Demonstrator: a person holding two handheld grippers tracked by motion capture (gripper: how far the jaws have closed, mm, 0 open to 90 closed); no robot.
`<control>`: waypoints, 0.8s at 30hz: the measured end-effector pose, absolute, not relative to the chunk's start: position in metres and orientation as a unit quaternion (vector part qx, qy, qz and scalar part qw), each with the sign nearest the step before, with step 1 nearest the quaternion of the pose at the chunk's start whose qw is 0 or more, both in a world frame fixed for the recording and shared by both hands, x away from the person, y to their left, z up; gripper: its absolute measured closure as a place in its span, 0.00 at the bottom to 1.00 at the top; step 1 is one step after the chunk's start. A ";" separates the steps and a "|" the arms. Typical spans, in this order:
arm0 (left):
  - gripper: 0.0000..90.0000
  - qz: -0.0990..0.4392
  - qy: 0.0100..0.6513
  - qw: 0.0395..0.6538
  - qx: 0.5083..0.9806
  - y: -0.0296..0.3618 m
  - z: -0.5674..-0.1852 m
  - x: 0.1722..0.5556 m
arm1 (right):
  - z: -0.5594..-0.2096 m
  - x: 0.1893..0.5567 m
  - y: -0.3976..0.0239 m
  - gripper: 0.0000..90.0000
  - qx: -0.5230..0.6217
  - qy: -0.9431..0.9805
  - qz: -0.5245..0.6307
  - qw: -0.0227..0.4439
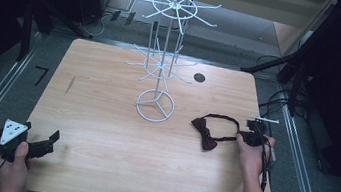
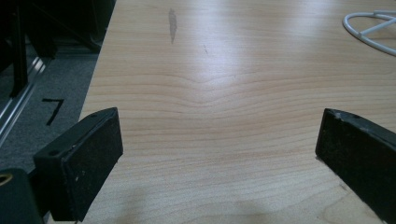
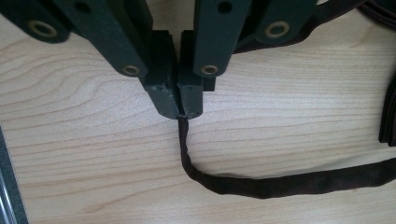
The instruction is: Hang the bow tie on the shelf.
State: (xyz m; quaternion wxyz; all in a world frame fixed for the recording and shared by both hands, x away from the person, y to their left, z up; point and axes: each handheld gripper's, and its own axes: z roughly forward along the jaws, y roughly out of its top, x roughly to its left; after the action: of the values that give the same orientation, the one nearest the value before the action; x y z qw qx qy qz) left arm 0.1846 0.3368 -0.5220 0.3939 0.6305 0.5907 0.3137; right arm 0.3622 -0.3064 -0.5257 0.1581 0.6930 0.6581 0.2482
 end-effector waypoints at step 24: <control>0.02 0.311 0.599 0.392 0.625 0.338 -0.522 0.185 | -0.464 0.330 -0.259 1.00 0.528 0.675 0.414 0.306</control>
State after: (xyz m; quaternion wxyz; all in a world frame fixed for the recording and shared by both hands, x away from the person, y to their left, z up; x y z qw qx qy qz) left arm 0.1853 0.3382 -0.5220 0.3916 0.6253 0.5989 0.3113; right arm 0.3302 -0.2585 -0.4643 0.3058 0.5285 0.6749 0.4144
